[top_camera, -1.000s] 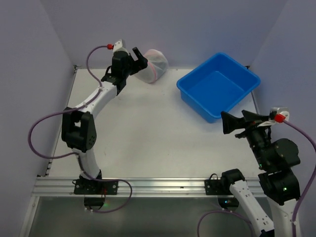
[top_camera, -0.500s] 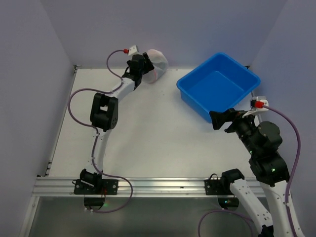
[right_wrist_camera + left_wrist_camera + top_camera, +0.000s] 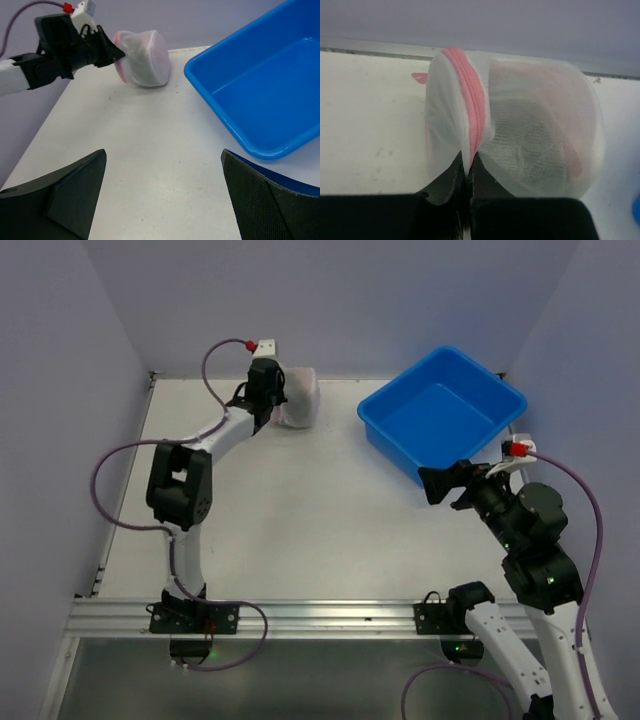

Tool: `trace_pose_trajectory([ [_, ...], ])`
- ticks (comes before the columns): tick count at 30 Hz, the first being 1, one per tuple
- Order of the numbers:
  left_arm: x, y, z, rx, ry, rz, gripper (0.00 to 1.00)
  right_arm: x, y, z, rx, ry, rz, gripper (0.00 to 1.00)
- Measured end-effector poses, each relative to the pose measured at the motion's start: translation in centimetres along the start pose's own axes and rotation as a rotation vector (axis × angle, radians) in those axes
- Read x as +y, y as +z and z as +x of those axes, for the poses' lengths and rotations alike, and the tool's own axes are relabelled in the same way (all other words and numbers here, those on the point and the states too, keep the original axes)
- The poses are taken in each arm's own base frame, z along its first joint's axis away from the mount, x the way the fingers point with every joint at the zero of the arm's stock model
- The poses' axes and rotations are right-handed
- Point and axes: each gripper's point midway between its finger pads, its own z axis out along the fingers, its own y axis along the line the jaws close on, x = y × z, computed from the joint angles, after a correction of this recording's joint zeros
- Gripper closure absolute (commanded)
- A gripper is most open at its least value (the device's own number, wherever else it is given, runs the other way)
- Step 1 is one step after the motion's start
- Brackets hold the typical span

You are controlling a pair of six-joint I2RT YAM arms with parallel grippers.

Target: Unzip the laundry bag and remove the bra

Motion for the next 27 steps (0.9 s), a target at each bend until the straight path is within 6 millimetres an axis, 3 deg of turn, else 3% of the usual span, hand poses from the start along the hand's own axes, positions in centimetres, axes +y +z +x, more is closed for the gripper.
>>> trace_pose_trajectory([
  [6, 1.8, -12.3, -4.2, -0.006, 0.26, -0.063, 1.0, 1.1, 0.6, 1.1, 0.057, 0.023, -0.064, 0.01],
  [9, 0.7, -17.1, -4.8, -0.021, 0.395, -0.103, 1.0, 1.6, 1.0, 1.9, 0.085, 0.043, -0.101, 0.01],
  [11, -1.0, -19.6, -2.7, 0.001, 0.497, -0.115, 1.0, 1.8, 1.4, 2.6, 0.107, 0.059, -0.12, 0.01],
  [13, -2.7, -21.2, 0.8, 0.052, 0.594, -0.098, 0.97, 1.9, 1.7, 3.3, 0.123, 0.069, -0.132, 0.01],
  [17, -5.9, -24.9, 11.3, 0.198, 0.784, -0.02, 0.94, 1.7, 2.3, 4.8, 0.157, 0.09, -0.141, 0.01],
  [20, -7.8, -27.3, 17.2, 0.262, 0.908, 0.019, 0.86, 1.4, 2.5, 5.5, 0.169, 0.102, -0.134, 0.01],
  [23, -8.9, -29.0, 19.9, 0.279, 0.994, 0.012, 0.76, 1.2, 2.4, 5.9, 0.17, 0.108, -0.125, 0.01],
  [25, -10.2, -29.8, 20.3, 0.267, 1.002, 0.015, 0.66, 0.8, 2.2, 5.7, 0.151, 0.108, -0.103, 0.01],
  [26, -11.0, -30.2, 20.0, 0.258, 0.99, 0.025, 0.44, 0.6, 2.0, 5.4, 0.132, 0.106, -0.088, 0.01],
  [27, -11.9, -30.7, 19.7, 0.247, 0.968, 0.04, 0.31, 0.4, 1.8, 5.1, 0.118, 0.105, -0.077, 0.01],
])
